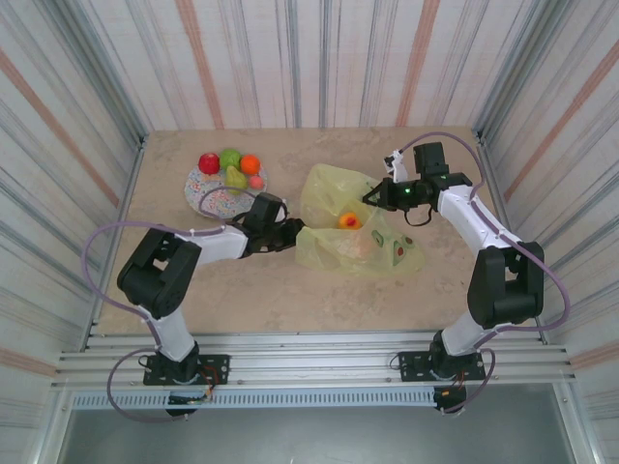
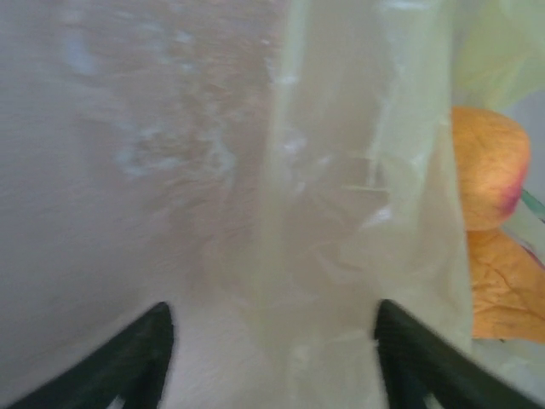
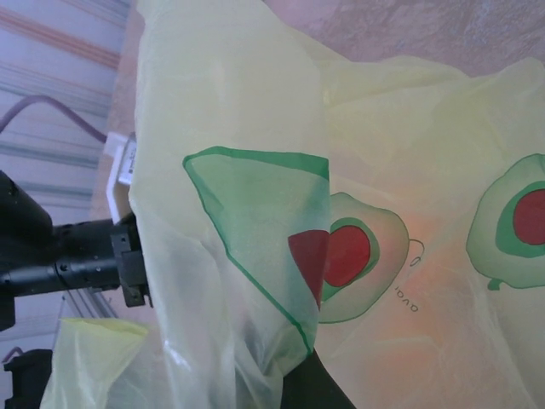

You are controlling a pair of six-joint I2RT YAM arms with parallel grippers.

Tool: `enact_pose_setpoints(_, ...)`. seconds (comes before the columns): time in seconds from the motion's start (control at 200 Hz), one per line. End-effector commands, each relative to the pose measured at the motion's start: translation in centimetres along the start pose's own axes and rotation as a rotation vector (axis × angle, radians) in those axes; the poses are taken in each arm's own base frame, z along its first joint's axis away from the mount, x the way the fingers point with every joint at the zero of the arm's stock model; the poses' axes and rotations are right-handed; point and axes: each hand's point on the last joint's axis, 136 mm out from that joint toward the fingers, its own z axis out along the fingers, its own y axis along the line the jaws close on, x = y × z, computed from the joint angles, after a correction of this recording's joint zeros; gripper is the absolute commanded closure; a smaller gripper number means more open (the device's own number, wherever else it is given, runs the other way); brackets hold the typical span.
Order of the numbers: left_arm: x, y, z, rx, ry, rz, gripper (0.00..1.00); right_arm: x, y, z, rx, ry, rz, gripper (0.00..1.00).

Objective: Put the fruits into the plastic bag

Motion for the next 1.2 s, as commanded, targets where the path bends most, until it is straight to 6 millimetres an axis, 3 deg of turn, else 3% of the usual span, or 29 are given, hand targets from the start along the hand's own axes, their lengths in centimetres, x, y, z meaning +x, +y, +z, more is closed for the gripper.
enact_pose_setpoints(0.0, -1.5, -4.5, -0.1, 0.164, -0.034, 0.027, 0.57, -0.3, -0.4, -0.4, 0.036, -0.013, 0.014, 1.00)
enact_pose_setpoints(0.135, -1.8, -7.7, -3.0, 0.261, -0.085, 0.095, 0.89, -1.2, -0.9, -2.5, 0.175, -0.031, -0.040, 1.00)
enact_pose_setpoints(0.276, -1.9, -12.8, -8.0, 0.330, -0.165, 0.246, 0.94, -2.7, -1.3, -5.9, 0.369, -0.101, -0.122, 1.00)
enact_pose_setpoints(0.356, -1.6, -14.7, -9.7, 0.338, -0.188, 0.304, 0.96, -3.0, -1.9, -7.2, 0.457, -0.129, -0.141, 1.00)
enact_pose_setpoints(0.576, -1.6, -14.9, -9.5, 0.336, -0.180, 0.304, 0.98, -3.1, -2.9, -7.9, 0.558, -0.162, -0.172, 1.00)
enact_pose_setpoints(0.767, -1.7, -12.9, -8.6, 0.240, -0.176, 0.317, 0.98, -2.9, -2.8, -6.0, 0.499, -0.160, -0.181, 1.00)
enact_pose_setpoints(0.882, -2.2, -9.6, -8.3, 0.047, -0.186, 0.338, 0.95, -2.4, -3.4, -4.6, 0.489, -0.123, -0.165, 1.00)
enact_pose_setpoints(0.987, -2.0, -8.3, -8.0, -0.030, -0.156, 0.385, 0.86, -2.3, -3.0, -3.4, 0.448, -0.099, -0.174, 1.00)
enact_pose_setpoints(1.087, -2.1, -8.0, -8.5, -0.021, -0.154, 0.393, 0.67, -2.3, -2.4, -2.6, 0.394, -0.087, -0.183, 1.00)
enact_pose_setpoints(1.197, -3.2, -7.6, -10.3, -0.003, -0.198, 0.381, 0.43, -2.2, -2.4, -2.3, 0.374, -0.078, -0.191, 1.00)
